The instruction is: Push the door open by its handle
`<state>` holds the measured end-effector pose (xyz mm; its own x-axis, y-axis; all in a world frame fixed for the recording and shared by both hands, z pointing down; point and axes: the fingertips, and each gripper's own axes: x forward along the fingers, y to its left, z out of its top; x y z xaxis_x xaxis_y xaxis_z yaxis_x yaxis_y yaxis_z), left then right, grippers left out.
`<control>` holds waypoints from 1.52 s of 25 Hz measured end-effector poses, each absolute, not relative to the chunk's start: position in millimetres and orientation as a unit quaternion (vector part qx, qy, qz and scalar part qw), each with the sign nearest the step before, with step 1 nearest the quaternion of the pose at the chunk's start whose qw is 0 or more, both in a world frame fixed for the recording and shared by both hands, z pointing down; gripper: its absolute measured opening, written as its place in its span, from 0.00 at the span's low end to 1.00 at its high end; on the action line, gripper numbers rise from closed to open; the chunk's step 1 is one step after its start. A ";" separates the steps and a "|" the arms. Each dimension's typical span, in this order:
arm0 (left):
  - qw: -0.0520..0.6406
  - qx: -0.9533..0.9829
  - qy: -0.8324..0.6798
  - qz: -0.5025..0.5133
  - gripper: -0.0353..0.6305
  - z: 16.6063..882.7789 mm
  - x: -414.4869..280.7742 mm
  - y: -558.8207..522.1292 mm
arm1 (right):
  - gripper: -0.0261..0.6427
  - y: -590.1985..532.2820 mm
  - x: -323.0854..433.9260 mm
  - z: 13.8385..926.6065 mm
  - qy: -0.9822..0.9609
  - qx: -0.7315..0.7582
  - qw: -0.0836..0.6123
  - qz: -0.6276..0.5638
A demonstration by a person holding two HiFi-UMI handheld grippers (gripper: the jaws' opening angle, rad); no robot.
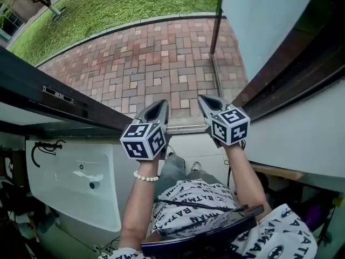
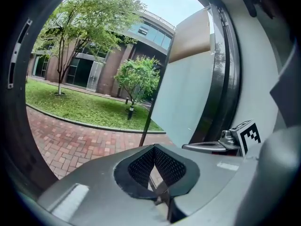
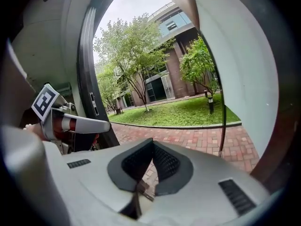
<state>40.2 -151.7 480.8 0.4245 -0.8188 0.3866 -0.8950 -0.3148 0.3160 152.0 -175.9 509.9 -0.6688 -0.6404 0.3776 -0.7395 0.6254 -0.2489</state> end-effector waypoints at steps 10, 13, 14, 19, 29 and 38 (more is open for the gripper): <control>0.217 0.824 -0.520 0.064 0.04 448.7 54.2 -97.4 | 0.03 -114.2 158.2 494.0 -0.895 0.391 0.109 0.184; 0.216 0.825 -0.519 0.060 0.04 448.2 48.9 -73.5 | 0.03 -90.6 159.5 490.4 -0.892 0.398 0.108 0.184; 0.218 0.825 -0.519 0.059 0.04 449.0 44.4 -63.5 | 0.03 -81.4 157.4 488.1 -0.892 0.400 0.108 0.182; 0.226 0.822 -0.520 0.059 0.04 460.2 15.5 -7.9 | 0.03 -24.9 135.8 482.0 -0.892 0.404 0.112 0.170; 0.232 0.823 -0.517 0.048 0.04 475.3 -30.4 120.2 | 0.03 111.5 81.9 492.4 -0.892 0.400 0.133 0.161; 0.247 0.830 -0.498 0.040 0.04 492.1 -28.2 203.8 | 0.04 195.0 78.2 489.5 -0.885 0.418 0.143 0.146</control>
<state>-28.2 203.8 492.1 0.5002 -0.8073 0.3131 -0.8473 -0.3817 0.3694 78.2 195.0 489.5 -0.6095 -0.6985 0.3749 -0.7819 0.6076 -0.1391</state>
